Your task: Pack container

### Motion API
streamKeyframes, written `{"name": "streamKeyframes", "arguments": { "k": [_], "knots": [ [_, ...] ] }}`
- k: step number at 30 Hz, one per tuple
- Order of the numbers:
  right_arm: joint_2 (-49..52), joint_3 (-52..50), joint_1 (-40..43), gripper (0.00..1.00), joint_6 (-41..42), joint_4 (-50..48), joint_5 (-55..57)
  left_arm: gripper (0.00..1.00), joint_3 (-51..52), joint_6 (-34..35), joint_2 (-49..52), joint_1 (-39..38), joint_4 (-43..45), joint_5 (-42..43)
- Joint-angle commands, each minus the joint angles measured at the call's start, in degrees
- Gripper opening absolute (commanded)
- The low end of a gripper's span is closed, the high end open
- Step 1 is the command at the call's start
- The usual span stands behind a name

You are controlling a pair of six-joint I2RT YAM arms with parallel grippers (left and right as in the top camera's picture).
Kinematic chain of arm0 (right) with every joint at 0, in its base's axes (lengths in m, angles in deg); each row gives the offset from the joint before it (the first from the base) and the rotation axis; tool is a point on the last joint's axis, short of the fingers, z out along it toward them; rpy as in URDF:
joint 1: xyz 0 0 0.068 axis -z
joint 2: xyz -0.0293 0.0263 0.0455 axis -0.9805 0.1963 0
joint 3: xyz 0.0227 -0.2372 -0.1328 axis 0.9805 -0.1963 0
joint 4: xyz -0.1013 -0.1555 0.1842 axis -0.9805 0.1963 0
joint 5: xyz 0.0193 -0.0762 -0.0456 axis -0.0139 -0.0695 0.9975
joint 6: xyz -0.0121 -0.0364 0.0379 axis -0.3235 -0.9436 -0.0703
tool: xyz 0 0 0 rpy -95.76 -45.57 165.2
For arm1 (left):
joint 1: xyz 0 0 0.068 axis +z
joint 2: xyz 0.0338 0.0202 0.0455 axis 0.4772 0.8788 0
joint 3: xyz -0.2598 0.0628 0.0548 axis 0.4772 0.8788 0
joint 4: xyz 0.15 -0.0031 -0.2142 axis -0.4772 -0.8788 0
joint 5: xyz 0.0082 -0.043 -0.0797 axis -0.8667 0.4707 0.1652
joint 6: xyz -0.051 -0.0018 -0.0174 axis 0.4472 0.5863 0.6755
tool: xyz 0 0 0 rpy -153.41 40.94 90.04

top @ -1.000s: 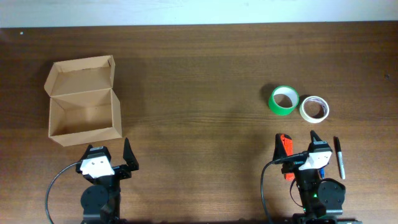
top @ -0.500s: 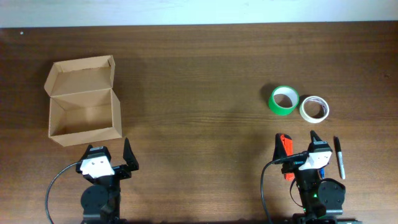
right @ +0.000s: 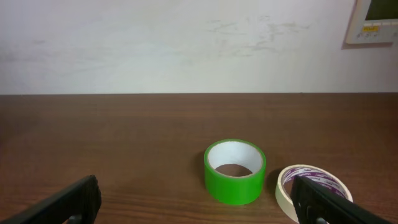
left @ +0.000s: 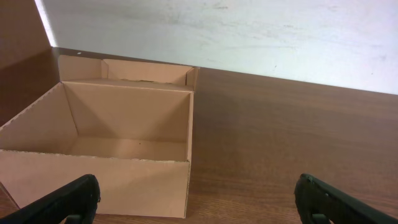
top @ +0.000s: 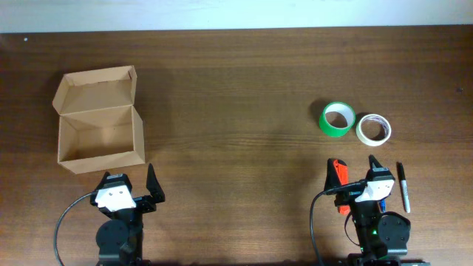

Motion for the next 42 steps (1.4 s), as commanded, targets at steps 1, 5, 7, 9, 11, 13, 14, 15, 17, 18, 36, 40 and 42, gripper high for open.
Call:
{"name": "streamKeyframes", "arguments": {
  "k": [1, 5, 7, 9, 11, 13, 14, 15, 17, 18, 36, 40, 42],
  "knots": [
    [-0.44, -0.85, 0.02, 0.99, -0.39, -0.11, -0.33, 1.00, 0.42, -0.50, -0.66, -0.17, 0.02, 0.17],
    [-0.44, -0.85, 0.02, 0.99, -0.39, -0.11, -0.33, 1.00, 0.39, -0.50, -0.66, -0.17, 0.02, 0.17],
    [-0.44, -0.85, 0.02, 0.99, -0.39, -0.11, -0.33, 1.00, 0.42, -0.50, -0.66, -0.17, 0.02, 0.17],
    [-0.44, -0.85, 0.02, 0.99, -0.39, -0.11, -0.33, 1.00, 0.42, -0.52, -0.66, -0.17, 0.02, 0.17],
    [-0.44, -0.85, 0.02, 0.99, -0.39, -0.11, -0.33, 1.00, 0.42, -0.52, -0.66, -0.17, 0.02, 0.17],
    [-0.44, -0.85, 0.02, 0.99, -0.39, -0.13, -0.33, 1.00, 0.42, -0.50, -0.66, -0.17, 0.02, 0.17],
    [-0.44, -0.85, 0.02, 0.99, -0.39, -0.11, -0.33, 1.00, 0.42, -0.52, -0.66, -0.17, 0.02, 0.17],
    [-0.44, -0.85, 0.02, 0.99, -0.37, -0.11, -0.33, 1.00, 0.42, -0.52, -0.66, -0.17, 0.02, 0.17],
    [-0.44, -0.85, 0.02, 0.99, -0.39, -0.11, -0.33, 1.00, 0.42, -0.52, -0.66, -0.17, 0.02, 0.17],
    [-0.44, -0.85, 0.02, 0.99, -0.37, -0.11, -0.33, 1.00, 0.39, -0.50, -0.66, -0.17, 0.02, 0.17],
    [-0.44, -0.85, 0.02, 0.99, -0.39, -0.11, -0.33, 1.00, 0.42, -0.52, -0.66, -0.17, 0.24, 0.09],
    [-0.44, -0.85, 0.02, 0.99, -0.39, -0.11, -0.33, 1.00, 0.42, -0.50, -0.66, -0.17, 0.28, 0.13],
    [-0.44, -0.85, 0.02, 0.99, -0.39, -0.11, -0.33, 1.00, 0.31, -0.50, -0.66, -0.17, 0.42, 1.49]
  ]
}}
